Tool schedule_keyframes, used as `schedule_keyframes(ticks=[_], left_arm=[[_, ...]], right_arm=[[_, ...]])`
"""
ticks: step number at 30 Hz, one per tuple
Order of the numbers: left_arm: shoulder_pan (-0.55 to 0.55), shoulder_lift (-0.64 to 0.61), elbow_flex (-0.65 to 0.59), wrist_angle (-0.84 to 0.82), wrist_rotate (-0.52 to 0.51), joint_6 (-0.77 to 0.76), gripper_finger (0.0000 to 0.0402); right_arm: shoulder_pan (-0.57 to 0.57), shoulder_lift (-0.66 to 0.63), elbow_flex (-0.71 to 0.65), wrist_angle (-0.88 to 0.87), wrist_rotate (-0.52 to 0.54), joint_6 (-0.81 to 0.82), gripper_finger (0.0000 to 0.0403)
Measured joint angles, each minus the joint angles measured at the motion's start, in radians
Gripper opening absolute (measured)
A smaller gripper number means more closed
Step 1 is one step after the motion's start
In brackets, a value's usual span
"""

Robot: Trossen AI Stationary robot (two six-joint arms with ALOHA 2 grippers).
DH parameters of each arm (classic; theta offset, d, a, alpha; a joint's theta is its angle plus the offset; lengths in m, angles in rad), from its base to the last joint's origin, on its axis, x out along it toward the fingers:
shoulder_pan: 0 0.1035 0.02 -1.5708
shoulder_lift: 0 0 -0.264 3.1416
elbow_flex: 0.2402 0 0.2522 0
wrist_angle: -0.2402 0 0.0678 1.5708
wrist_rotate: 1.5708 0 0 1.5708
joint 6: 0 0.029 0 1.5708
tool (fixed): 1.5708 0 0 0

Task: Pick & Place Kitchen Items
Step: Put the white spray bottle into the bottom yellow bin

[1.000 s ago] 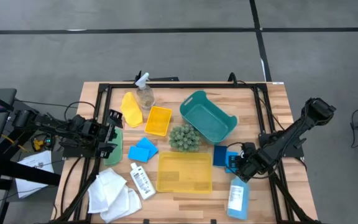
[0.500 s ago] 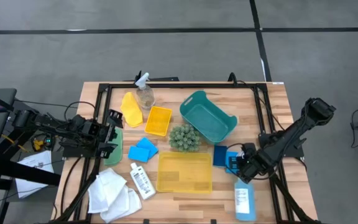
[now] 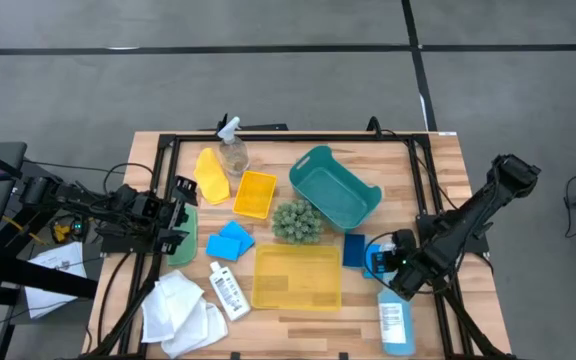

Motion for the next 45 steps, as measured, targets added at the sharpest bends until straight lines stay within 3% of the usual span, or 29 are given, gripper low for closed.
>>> schedule_keyframes(ticks=[8, 15, 27, 37, 45], left_arm=[[0.000, 0.000, 0.000, 0.001, 0.000, 0.000, 0.0290], [0.000, 0.000, 0.000, 0.002, 0.000, -0.001, 0.0290], [0.000, 0.000, 0.000, 0.002, 0.000, -0.002, 0.0290], [0.000, 0.000, 0.000, -0.001, 0.000, -0.002, 0.0290], [0.000, 0.000, 0.000, -0.002, 0.000, -0.010, 0.0290]], right_arm=[[0.069, -0.040, 0.138, -0.169, 0.187, -0.007, 0.0121], [0.100, -0.040, 0.218, -0.255, 0.279, -0.068, 0.0116], [0.115, -0.038, 0.309, -0.269, 0.347, -0.228, 0.0114], [0.207, -0.038, 0.412, -0.283, 0.569, -0.359, 0.0111], [0.257, -0.038, 0.454, -0.350, 0.568, -0.397, 0.0111]])
